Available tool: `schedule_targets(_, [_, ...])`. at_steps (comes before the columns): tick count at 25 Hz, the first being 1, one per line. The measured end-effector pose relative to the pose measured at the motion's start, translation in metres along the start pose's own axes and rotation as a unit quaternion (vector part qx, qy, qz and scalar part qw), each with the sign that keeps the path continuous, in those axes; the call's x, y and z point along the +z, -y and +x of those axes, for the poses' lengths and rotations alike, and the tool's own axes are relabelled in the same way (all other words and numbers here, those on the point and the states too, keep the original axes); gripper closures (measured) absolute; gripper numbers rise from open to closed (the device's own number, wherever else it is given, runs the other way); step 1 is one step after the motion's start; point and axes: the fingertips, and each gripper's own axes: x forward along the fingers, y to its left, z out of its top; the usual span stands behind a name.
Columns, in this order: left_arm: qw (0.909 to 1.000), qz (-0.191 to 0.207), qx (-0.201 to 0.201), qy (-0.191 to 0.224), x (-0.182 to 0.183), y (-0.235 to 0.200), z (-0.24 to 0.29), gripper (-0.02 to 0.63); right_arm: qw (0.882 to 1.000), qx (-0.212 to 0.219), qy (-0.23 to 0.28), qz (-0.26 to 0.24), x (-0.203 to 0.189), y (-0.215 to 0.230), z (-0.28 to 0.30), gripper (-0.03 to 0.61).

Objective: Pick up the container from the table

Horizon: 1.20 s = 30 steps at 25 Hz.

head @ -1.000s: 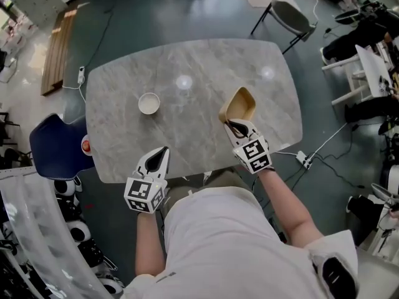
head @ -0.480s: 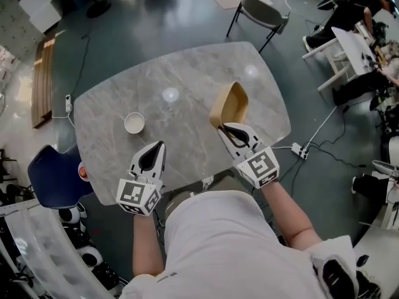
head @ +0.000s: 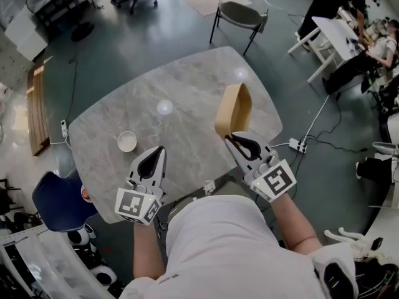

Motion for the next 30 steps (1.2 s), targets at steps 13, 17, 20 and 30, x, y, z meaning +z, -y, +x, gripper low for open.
schedule_targets(13, [0.9974, 0.019, -0.057, 0.04, 0.044, 0.03, 0.018, 0.611, 0.997, -0.052, 0.063, -0.007, 0.036, 0.011, -0.061, 0.552])
schedule_targets(17, [0.9954, 0.047, -0.069, 0.047, 0.053, 0.04, 0.021, 0.611, 0.995, -0.068, 0.071, -0.01, 0.037, 0.013, -0.073, 0.552])
schedule_targets(20, [0.9941, 0.066, -0.072, 0.047, 0.055, 0.046, 0.022, 0.611, 0.994, -0.081, 0.07, -0.011, 0.034, 0.015, -0.078, 0.552])
schedule_targets(30, [0.9923, 0.097, -0.067, 0.039, 0.054, 0.049, 0.024, 0.612, 0.992, -0.109, 0.054, -0.016, 0.02, 0.019, -0.076, 0.552])
